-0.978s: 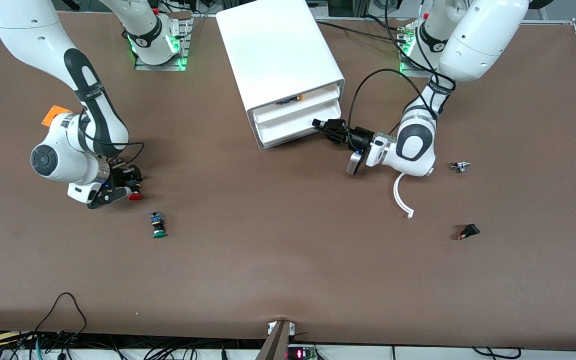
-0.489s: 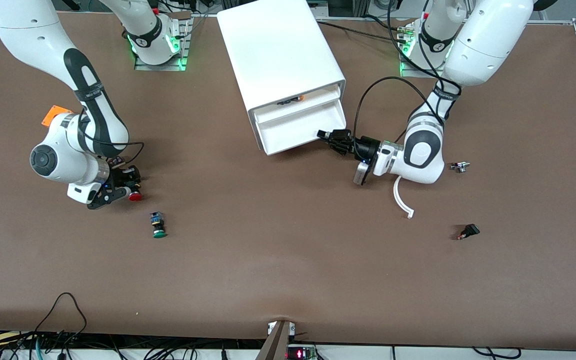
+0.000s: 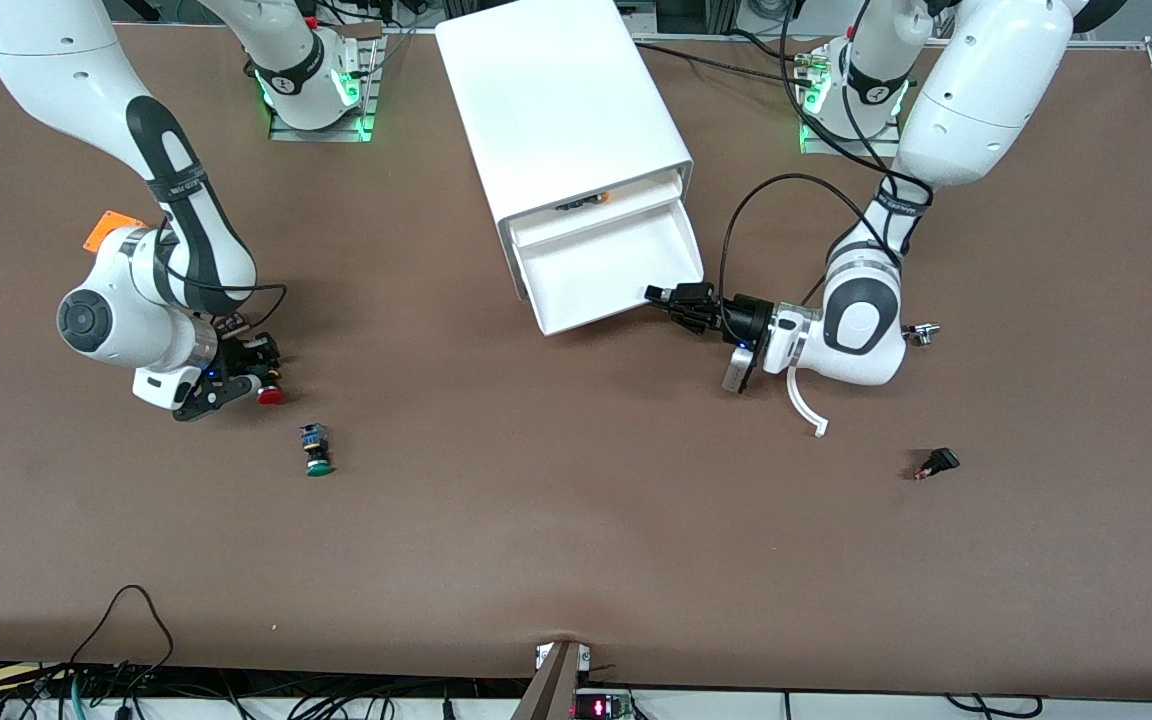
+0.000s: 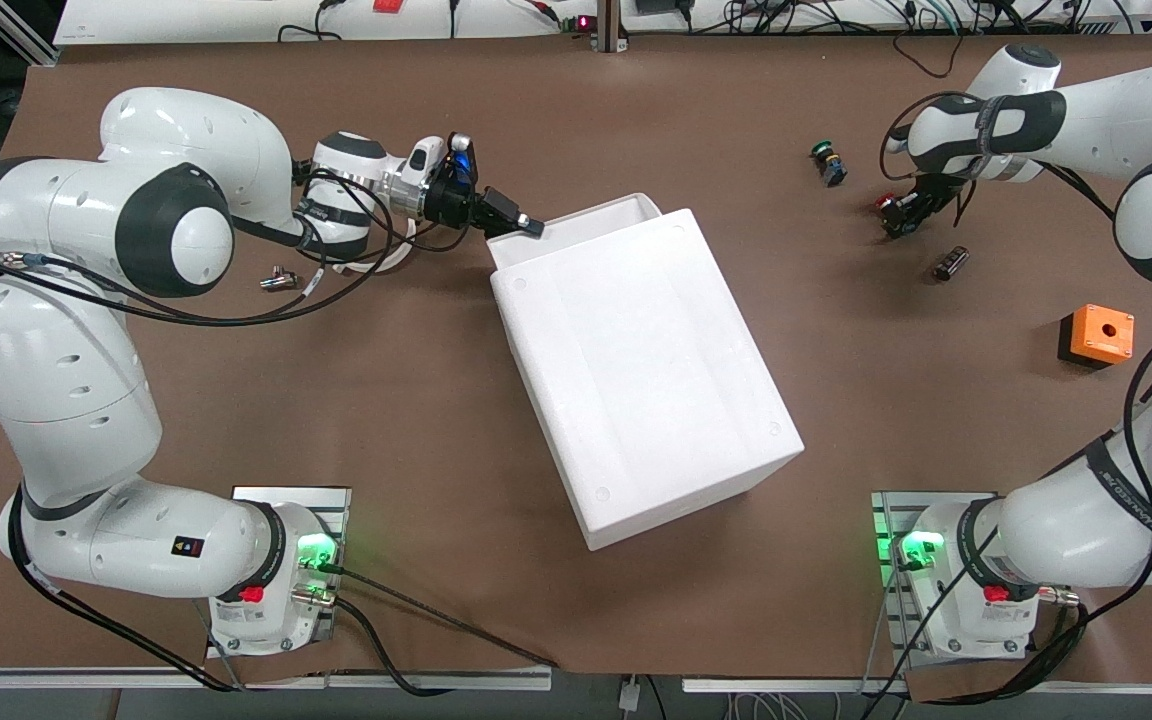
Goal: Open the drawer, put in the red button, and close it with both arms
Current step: 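Pull the top drawer open with the left gripper, then close the right gripper on the red button and lift it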
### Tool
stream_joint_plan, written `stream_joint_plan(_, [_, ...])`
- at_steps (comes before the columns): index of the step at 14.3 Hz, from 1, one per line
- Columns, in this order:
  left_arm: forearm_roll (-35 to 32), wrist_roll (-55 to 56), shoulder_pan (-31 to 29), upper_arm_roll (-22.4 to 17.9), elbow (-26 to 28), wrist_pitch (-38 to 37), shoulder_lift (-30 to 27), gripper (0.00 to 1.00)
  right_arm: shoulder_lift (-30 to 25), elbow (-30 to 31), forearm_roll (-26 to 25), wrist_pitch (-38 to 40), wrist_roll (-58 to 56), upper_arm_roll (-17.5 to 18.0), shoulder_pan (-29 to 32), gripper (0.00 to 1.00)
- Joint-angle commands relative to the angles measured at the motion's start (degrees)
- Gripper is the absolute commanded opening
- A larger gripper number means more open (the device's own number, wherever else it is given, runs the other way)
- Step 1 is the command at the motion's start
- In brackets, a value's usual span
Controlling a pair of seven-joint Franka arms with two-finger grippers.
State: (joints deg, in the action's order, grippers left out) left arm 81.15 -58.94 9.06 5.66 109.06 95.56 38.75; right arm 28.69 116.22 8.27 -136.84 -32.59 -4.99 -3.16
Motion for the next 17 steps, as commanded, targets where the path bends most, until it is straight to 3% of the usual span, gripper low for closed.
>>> stream_joint_plan(1, [-2.0,2.8,0.0,-0.7,-2.9,0.6,1.5,0.01,-2.0,-1.5,0.0,0.3,-2.3,0.3,0.2,0.26])
stream_joint_plan(3, [-2.0,2.8,-0.1,-0.7,-2.9,0.5,1.5,0.07,-2.8,-4.2,0.0,2.3,-2.7,0.3,0.2,0.22])
stream_joint_plan(4, [-2.0,2.8,-0.3,-0.7,-3.1,0.6,1.5,0.25,-3.1,-6.1,0.0,4.4,-2.6,0.5,0.2,0.22])
stream_joint_plan(5, [-2.0,2.8,-0.4,-0.7,-3.1,0.5,1.4,0.99,-3.5,-8.6,0.2,7.2,-2.5,0.6,0.2,0.22])
stream_joint_plan(9, [-2.1,2.9,-1.3,-0.7,-3.1,0.5,1.0,1.00,-3.9,-20.0,0.6,17.1,-2.8,1.1,-0.2,0.22])
stream_joint_plan(11, [-2.3,4.1,-2.5,-0.7,-4.2,0.2,0.5,1.00,-4.3,-23.0,0.7,17.7,-5.3,3.7,-0.3,0.22])
stream_joint_plan(17, [-18.0,20.2,-5.3,-0.7,-10.8,-0.6,-4.6,1.00,-6.5,-24.6,0.4,17.7,-11.0,10.9,-1.8,0.22])
